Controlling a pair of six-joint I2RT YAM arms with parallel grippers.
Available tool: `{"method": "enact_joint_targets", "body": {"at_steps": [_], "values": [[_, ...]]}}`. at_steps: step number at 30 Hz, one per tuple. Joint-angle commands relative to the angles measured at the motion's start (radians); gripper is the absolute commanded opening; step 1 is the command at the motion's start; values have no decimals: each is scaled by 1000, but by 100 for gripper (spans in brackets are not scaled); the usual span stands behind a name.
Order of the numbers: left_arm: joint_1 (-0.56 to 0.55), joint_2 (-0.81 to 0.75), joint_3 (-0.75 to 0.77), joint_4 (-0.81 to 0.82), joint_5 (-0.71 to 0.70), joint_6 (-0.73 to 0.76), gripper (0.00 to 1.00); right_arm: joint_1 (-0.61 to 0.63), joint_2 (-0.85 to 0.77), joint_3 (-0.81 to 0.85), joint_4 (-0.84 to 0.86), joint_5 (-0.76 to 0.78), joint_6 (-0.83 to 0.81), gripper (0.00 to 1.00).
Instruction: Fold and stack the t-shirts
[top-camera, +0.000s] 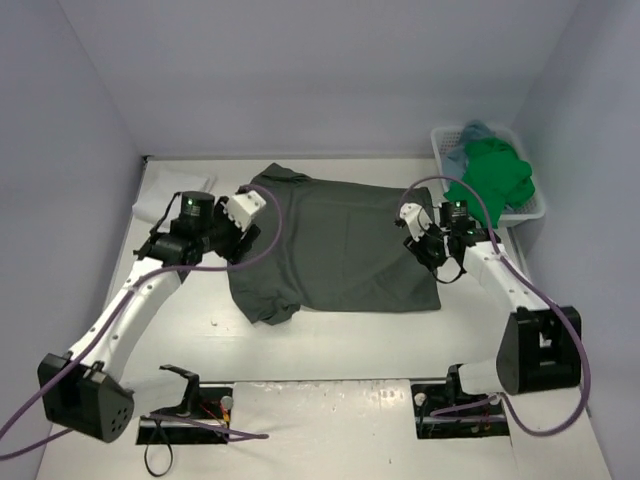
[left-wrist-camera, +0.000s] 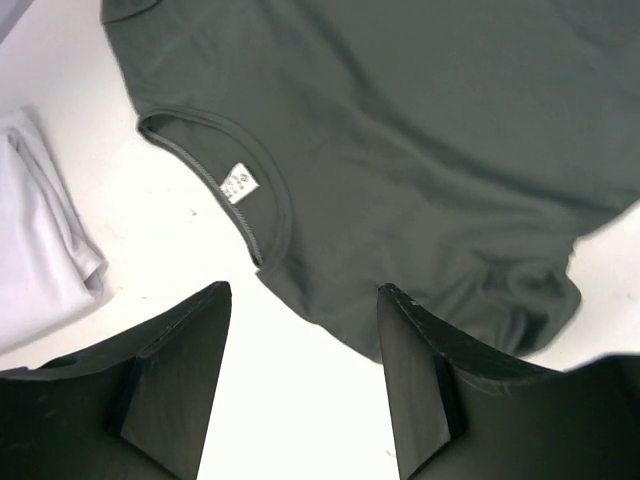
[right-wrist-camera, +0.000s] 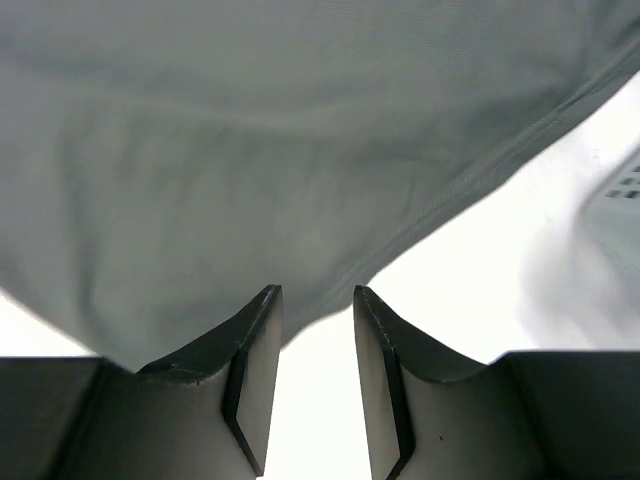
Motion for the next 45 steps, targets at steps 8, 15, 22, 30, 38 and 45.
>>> {"method": "enact_joint_targets", "body": {"at_steps": [8, 15, 22, 30, 38, 45], "values": [[-211, -186, -206, -11, -130, 77, 55, 19, -280, -184, -155, -91, -184, 34], [-258, -203, -260, -12, -136, 87, 55, 59, -363, -283, -165, -74, -174, 36], [-319, -171, -330, 29, -201, 124, 55, 59, -323, -301, -163, -45, -214, 36], [-333, -102, -350, 97, -216, 127, 55, 59, -240, -310, -158, -3, -292, 38], [-333, -62, -362, 146, -216, 123, 55, 61, -183, -307, -158, 24, -320, 39], [-333, -70, -393, 167, -216, 119, 55, 62, -131, -307, -155, 30, -328, 39]]}}
